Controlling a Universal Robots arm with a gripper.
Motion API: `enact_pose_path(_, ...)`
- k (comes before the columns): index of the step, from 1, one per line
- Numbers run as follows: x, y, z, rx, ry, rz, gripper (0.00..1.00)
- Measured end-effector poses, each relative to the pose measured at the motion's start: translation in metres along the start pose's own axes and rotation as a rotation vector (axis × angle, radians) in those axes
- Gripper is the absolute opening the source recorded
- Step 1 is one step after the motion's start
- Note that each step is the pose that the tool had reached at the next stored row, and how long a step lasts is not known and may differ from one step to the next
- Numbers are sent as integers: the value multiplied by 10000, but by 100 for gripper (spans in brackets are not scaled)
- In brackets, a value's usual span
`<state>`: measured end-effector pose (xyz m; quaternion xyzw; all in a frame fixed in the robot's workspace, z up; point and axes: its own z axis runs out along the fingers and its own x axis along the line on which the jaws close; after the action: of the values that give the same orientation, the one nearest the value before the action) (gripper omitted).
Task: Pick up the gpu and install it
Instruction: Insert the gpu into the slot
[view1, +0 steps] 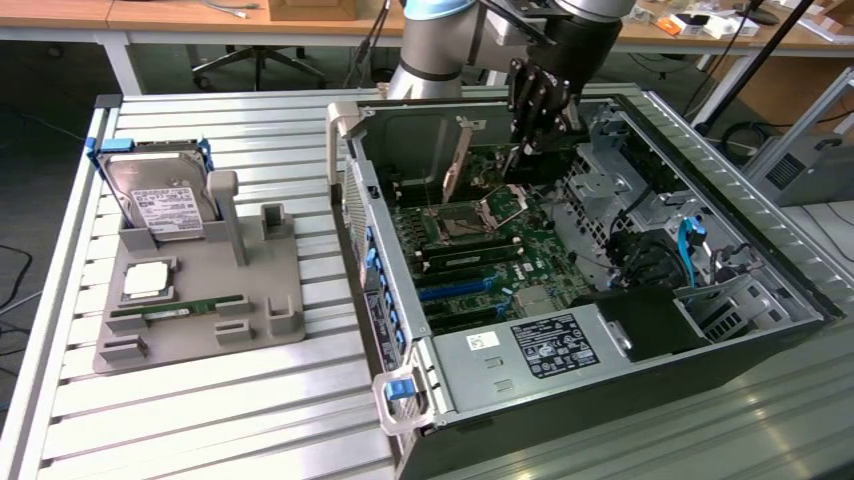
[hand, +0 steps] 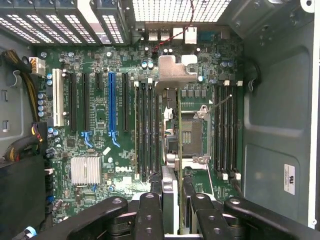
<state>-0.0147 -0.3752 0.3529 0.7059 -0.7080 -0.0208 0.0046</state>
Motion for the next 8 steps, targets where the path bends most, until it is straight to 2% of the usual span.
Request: enact_pose_path(8,33,0,6,0,0,0,27)
